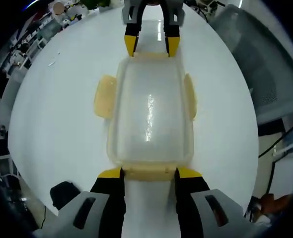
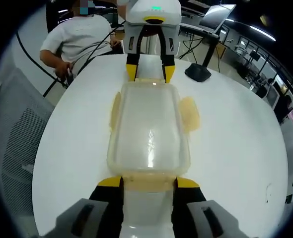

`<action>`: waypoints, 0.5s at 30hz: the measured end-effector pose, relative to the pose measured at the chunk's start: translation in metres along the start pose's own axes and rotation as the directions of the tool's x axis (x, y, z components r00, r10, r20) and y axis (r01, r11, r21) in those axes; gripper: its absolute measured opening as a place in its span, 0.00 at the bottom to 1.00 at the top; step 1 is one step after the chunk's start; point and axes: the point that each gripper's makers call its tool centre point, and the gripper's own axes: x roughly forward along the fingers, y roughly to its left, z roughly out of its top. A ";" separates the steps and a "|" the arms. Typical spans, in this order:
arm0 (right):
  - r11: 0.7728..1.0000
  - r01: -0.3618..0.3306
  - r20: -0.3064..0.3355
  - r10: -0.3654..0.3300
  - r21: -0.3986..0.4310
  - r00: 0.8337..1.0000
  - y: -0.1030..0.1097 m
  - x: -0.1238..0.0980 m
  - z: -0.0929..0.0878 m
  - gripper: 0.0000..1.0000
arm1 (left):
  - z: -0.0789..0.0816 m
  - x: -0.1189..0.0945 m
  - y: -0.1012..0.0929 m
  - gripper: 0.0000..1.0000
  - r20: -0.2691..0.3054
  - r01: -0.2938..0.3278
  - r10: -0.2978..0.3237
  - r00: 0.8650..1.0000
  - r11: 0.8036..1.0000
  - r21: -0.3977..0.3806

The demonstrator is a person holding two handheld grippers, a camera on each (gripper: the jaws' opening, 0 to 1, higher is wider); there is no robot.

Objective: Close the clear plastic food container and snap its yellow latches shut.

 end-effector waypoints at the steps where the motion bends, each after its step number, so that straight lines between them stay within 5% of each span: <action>1: 1.000 0.002 0.000 -0.002 0.000 1.000 0.000 0.001 0.000 0.35 | 0.000 0.000 0.000 0.36 0.000 -0.003 0.003 1.000 1.000 0.000; 15: 1.000 0.018 -0.002 -0.018 -0.016 1.000 0.001 -0.002 -0.002 0.35 | 0.003 0.000 -0.006 0.36 0.007 -0.011 0.011 1.000 0.999 -0.037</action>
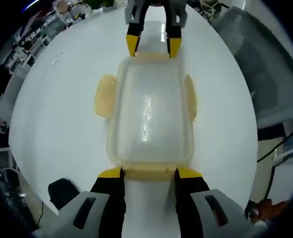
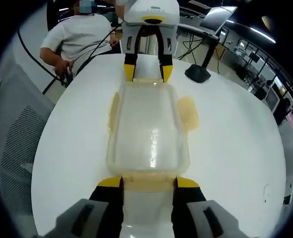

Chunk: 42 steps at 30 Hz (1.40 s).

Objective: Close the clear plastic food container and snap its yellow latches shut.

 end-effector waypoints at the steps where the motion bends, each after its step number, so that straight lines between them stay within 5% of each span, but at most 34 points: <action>1: 1.000 -0.001 0.001 0.001 0.003 1.000 0.000 -0.001 0.000 0.35 | 0.001 0.000 0.000 0.36 -0.001 -0.002 0.002 1.000 1.000 0.003; 42: 1.000 -0.018 0.028 0.018 0.002 0.999 0.024 -0.066 0.009 0.34 | 0.037 -0.043 -0.027 0.36 0.014 -0.055 0.055 0.998 0.998 -0.005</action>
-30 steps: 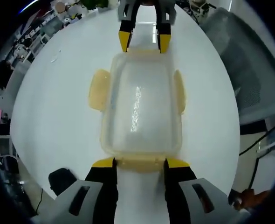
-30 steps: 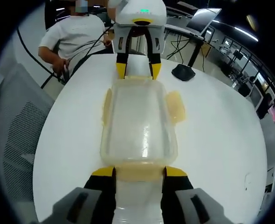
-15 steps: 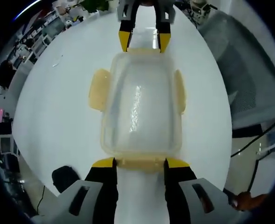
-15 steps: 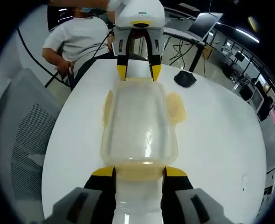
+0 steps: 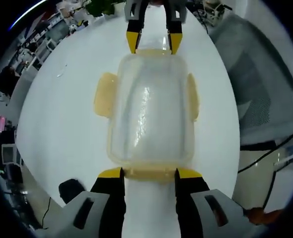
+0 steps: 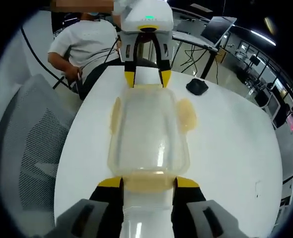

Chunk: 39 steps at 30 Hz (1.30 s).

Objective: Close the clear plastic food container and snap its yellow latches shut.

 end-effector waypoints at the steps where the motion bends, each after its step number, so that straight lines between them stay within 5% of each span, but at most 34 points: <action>1: 1.000 -0.001 0.002 0.001 0.001 1.000 0.001 -0.002 0.000 0.34 | 0.001 0.000 -0.001 0.36 -0.002 0.001 -0.001 1.000 1.000 -0.001; 39: 0.999 0.044 -0.017 -0.043 0.026 0.999 0.032 -0.077 -0.047 0.34 | 0.087 -0.012 -0.027 0.36 0.109 0.018 -0.021 0.994 0.999 0.033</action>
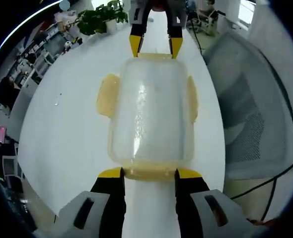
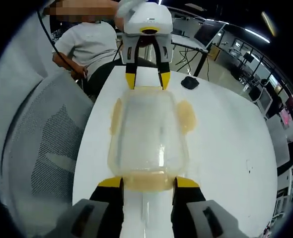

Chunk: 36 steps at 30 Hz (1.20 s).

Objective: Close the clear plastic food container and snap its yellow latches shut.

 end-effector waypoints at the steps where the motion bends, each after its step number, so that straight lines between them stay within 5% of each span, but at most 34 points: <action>1: 1.000 0.000 0.000 0.000 0.000 1.000 0.000 -0.001 -0.002 0.34 | 0.001 0.001 0.000 0.36 0.003 -0.001 0.001 1.000 1.000 0.001; 36: 1.000 -0.008 0.000 0.008 -0.001 1.000 -0.013 -0.030 -0.065 0.34 | 0.065 0.029 0.008 0.36 0.007 -0.016 0.016 1.000 1.000 -0.010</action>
